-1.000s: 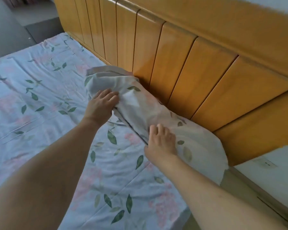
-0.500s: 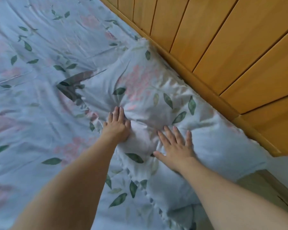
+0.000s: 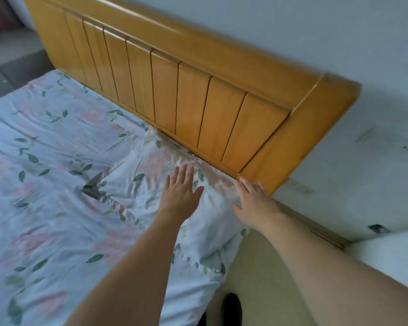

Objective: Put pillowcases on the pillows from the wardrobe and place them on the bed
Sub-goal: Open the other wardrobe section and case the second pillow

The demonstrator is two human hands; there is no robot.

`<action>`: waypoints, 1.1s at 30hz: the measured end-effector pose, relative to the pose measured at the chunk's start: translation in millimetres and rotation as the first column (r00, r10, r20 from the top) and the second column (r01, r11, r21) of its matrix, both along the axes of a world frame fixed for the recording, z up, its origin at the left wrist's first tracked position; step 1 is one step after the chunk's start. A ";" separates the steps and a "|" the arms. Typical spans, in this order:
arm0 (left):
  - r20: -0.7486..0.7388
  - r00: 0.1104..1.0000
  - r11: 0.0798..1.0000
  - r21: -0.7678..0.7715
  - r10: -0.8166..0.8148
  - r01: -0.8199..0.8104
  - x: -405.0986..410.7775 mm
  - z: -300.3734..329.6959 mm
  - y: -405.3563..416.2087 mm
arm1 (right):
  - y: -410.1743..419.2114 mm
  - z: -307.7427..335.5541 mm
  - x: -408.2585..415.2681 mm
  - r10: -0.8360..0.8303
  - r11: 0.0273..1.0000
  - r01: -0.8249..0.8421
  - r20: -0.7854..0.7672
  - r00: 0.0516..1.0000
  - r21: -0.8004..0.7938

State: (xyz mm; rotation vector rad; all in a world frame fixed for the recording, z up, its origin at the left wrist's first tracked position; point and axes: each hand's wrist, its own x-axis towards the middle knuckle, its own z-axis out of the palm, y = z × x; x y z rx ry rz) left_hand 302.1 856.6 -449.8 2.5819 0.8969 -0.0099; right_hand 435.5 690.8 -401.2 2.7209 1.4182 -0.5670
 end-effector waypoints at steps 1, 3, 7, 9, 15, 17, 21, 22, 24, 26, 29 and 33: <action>0.029 0.999 0.999 0.010 -0.036 0.036 6.8 20.4 -14.7 | -16.3 21.4 1.1 -0.031 0.999 0.031 0.011 0.999 0.043; 0.047 0.988 0.989 0.038 -0.144 0.142 23.8 56.4 -43.2 | -51.7 59.7 4.6 -0.098 0.989 0.094 0.033 0.995 0.111; 0.099 0.938 0.940 0.114 -0.331 0.320 76.9 120.1 -98.9 | -128.6 119.3 24.8 -0.249 0.952 0.228 0.082 0.965 0.205; 0.130 0.901 0.905 0.167 -0.413 0.391 106.3 147.1 -131.0 | -170.3 142.4 37.0 -0.335 0.919 0.301 0.101 0.937 0.255; 0.213 0.749 0.774 0.275 -0.628 0.570 183.9 211.0 -254.7 | -298.5 201.6 67.2 -0.537 0.808 0.462 0.137 0.832 0.365; 0.229 0.699 0.732 0.303 -0.677 0.610 204.5 227.4 -298.0 | -341.6 217.4 74.6 -0.595 0.769 0.512 0.139 0.791 0.382; 0.340 0.646 0.724 0.202 -0.683 0.659 242.6 266.8 -386.6 | -424.1 243.4 85.8 -0.701 0.673 0.594 0.124 0.702 0.440; 0.396 0.627 0.720 0.146 -0.671 0.678 251.1 279.8 -409.6 | -443.9 248.7 88.1 -0.731 0.638 0.623 0.102 0.674 0.453; 0.469 0.540 0.656 0.120 -0.699 0.745 267.4 306.6 -452.7 | -481.6 259.0 92.9 -0.799 0.532 0.698 0.010 0.602 0.480; 0.485 0.433 0.563 0.159 -0.760 0.811 283.8 332.9 -488.9 | -514.0 269.8 99.2 -0.849 0.403 0.765 -0.106 0.517 0.502; 0.461 0.300 0.429 0.204 -0.835 0.880 312.5 370.3 -536.7 | -551.5 284.8 110.8 -0.876 0.189 0.831 -0.292 0.383 0.524; 0.414 0.127 0.248 0.252 -0.901 0.936 341.8 407.6 -599.2 | -585.4 296.8 121.0 -0.861 -0.015 0.851 -0.440 0.256 0.524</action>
